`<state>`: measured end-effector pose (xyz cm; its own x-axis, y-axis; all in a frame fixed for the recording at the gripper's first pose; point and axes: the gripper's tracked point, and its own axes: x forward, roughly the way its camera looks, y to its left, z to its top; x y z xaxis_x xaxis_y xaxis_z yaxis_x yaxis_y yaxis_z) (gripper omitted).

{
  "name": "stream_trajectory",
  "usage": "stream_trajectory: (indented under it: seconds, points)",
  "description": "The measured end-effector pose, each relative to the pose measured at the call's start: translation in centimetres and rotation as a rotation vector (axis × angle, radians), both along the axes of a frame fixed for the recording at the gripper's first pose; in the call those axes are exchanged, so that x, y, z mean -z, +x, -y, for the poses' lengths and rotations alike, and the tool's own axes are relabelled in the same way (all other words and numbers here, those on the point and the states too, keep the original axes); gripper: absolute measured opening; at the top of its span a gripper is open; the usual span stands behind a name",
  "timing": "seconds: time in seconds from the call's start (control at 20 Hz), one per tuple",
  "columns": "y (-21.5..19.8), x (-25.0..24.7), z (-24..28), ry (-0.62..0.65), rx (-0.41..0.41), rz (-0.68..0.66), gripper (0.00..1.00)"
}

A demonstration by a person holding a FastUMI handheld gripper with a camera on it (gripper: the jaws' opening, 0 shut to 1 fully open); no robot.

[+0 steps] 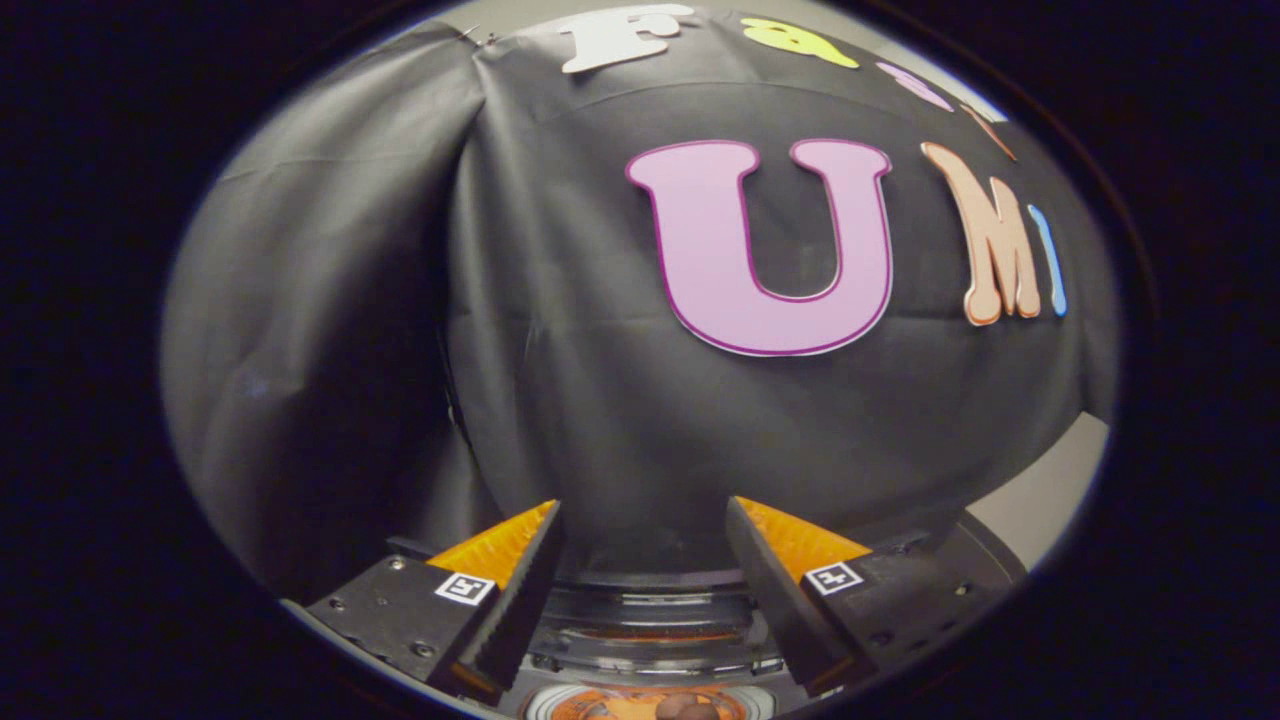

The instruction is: Put the clothes into the washing machine and then close the washing machine lid.

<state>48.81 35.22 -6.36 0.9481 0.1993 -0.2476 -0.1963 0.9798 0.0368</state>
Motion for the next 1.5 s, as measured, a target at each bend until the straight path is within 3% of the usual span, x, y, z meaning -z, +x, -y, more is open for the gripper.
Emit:
stream_trajectory:
  seconds: [0.2,0.5,1.5]
  points:
    - [1.4,3.3,-0.7,-0.010,0.005,-0.094,0.97]
    - [1.5,3.4,-0.5,-0.005,-0.005,-0.098,1.00]
    - [-0.7,1.8,0.2,-0.008,0.023,0.037,1.00]
